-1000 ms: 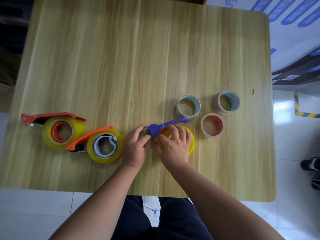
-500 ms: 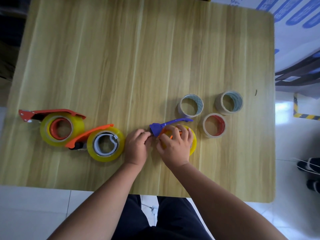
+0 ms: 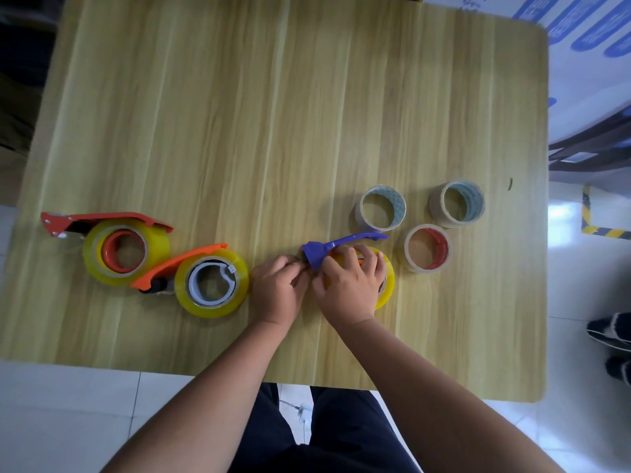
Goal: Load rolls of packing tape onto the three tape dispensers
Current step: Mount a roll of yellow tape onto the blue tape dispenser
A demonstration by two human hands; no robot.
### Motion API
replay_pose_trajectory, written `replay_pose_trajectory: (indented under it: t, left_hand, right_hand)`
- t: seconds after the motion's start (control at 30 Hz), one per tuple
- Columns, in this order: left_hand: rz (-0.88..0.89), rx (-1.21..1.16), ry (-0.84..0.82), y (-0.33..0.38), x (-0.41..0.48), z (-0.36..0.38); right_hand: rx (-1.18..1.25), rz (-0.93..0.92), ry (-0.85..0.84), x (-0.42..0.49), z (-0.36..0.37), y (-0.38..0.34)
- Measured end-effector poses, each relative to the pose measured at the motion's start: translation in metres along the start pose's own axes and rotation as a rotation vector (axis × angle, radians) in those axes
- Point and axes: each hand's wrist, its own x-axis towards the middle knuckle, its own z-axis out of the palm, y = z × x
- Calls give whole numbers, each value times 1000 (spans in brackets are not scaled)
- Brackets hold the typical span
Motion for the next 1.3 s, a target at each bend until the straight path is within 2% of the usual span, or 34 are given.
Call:
replay_pose_trajectory:
  t: [0.3,0.6,0.77,0.9,1.13,1.3]
  left_hand:
    - [15,-29,-17,-6,1,2]
    - [-1,-27,-19,-3,2,1]
    - [-44,-150,14,-2,2,-3]
    - [7,-213,3,-5,3,-1]
    - [46,-108,36,-1,4,-3]
    - [19,-82,0,2,4,-2]
  right_hand:
    - [14,28,38,4,3,1]
    - [8,88,-2,9,3,-4]
    - [-2,46,-32,8,4,2]
    - [-22,28,-55,7,3,4]
    - [-42,-9,-129,2,-1,2]
    - [75,-40,-2,-1,-4,7]
